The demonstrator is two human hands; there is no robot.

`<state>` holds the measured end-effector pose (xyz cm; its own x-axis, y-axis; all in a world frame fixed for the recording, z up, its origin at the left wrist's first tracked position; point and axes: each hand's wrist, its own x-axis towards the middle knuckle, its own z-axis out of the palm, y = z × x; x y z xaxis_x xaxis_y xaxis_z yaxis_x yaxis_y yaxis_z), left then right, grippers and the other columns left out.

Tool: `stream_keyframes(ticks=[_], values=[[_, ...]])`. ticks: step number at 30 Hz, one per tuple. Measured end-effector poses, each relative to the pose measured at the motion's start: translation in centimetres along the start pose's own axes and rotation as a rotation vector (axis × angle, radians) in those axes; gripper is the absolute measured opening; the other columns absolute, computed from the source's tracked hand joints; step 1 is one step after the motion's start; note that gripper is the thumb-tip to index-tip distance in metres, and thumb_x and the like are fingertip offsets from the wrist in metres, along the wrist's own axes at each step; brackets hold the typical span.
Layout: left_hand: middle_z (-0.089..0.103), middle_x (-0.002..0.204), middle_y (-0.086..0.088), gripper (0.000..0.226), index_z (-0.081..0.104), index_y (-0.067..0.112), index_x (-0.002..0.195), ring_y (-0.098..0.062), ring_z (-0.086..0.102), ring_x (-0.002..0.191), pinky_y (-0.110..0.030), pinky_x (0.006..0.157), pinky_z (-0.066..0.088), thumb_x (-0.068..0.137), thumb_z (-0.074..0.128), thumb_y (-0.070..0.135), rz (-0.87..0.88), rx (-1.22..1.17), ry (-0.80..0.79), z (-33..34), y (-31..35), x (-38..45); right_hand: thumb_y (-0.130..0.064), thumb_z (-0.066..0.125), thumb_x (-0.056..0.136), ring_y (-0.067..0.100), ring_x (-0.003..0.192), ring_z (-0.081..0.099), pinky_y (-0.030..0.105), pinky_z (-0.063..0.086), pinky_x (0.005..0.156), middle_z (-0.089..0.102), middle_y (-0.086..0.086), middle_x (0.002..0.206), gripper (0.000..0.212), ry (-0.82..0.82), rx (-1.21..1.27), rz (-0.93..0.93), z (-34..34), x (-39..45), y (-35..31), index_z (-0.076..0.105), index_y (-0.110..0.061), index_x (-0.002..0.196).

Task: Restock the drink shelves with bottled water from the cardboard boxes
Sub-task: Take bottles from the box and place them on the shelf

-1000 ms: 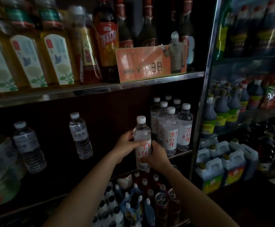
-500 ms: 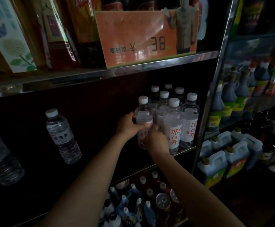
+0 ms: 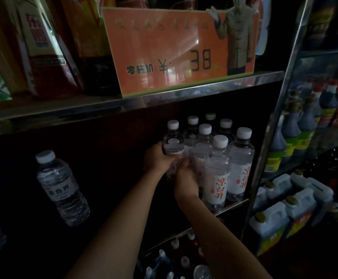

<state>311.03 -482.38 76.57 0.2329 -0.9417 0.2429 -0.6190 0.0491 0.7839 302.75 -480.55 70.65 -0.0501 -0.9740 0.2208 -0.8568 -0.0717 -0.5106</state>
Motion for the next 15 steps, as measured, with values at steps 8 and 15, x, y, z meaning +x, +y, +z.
stream_keyframes(ticks=[8,15], values=[[0.061,0.12,-0.014,0.069,0.044,0.004,0.128,-0.025,0.06,0.109,-0.031,0.09,0.048,0.074,0.08,0.025,-0.301,-0.259,-0.006,0.6,-1.3,-1.6,-0.021,0.045,0.099,0.03,0.115,0.057,0.035,0.047,0.091,0.055,0.016,0.127,0.035,-0.017,0.018,0.059,-0.7,0.1,-0.9,0.035,-0.004,0.129],[0.061,0.095,-0.002,0.034,0.05,0.011,0.125,-0.022,0.061,0.096,-0.035,0.084,0.05,0.097,0.051,0.029,-0.401,-0.347,-0.08,-6.4,-3.1,-5.2,-0.029,0.074,0.08,0.035,0.115,0.057,0.037,0.047,0.088,0.058,0.018,0.124,0.074,-0.181,0.267,0.108,-2.9,-2.0,-2.0,0.029,0.001,0.131]])
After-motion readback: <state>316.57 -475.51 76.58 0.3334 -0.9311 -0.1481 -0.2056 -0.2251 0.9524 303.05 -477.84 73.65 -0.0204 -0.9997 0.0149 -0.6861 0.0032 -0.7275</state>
